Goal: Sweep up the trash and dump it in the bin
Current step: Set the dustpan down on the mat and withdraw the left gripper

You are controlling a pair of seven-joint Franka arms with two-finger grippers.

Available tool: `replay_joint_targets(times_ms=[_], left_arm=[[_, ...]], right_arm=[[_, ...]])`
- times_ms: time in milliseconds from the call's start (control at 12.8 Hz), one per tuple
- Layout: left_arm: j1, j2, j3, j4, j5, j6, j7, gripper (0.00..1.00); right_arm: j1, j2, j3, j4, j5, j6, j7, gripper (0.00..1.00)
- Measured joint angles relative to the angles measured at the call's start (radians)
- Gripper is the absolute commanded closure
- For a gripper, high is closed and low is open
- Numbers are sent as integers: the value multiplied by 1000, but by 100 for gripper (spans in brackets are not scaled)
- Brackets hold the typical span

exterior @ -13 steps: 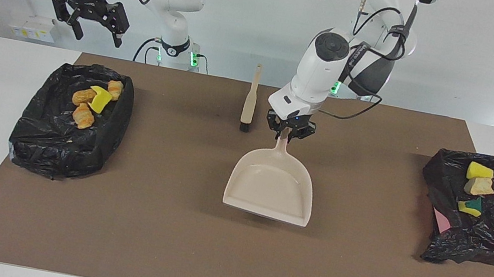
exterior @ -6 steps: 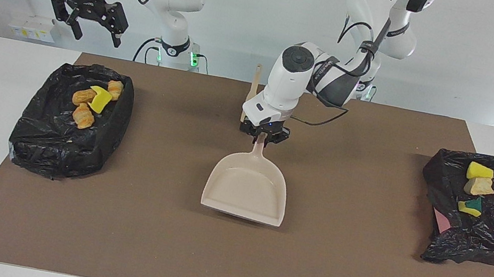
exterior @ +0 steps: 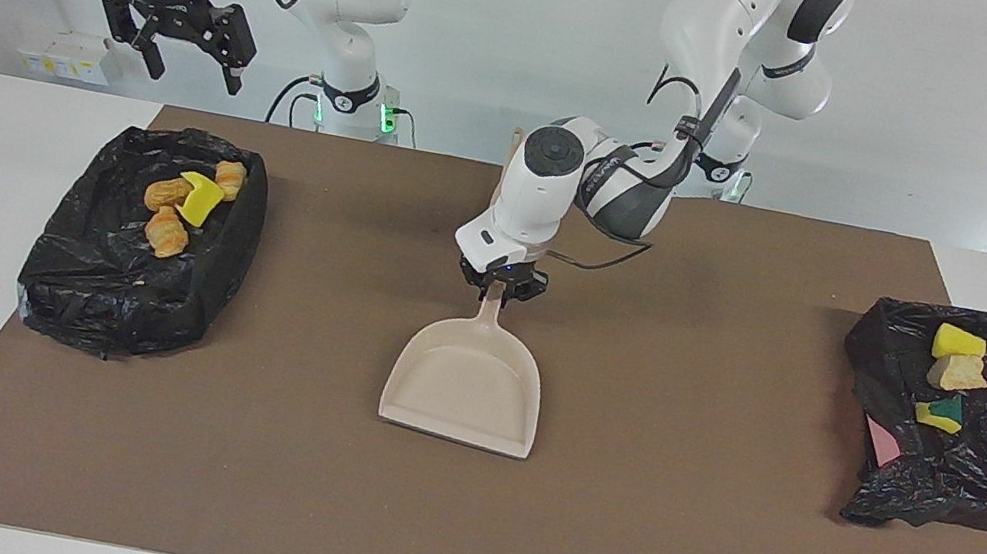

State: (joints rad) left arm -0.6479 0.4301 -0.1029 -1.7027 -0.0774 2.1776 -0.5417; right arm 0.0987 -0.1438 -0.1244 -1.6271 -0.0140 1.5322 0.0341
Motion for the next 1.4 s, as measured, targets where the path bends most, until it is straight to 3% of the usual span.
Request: replay_joint_targets(times_ms=[389, 779, 1402], left_arm=[[35, -67, 59, 26, 0, -85, -52, 0], [223, -143, 68, 36, 0, -128, -18, 0], [488, -182, 66, 129, -33, -361, 377, 0]], right_arm=[[0, 0, 0, 0, 0, 0, 0, 0], [0, 0, 0, 0, 0, 0, 0, 0], [0, 0, 0, 0, 0, 0, 0, 0]])
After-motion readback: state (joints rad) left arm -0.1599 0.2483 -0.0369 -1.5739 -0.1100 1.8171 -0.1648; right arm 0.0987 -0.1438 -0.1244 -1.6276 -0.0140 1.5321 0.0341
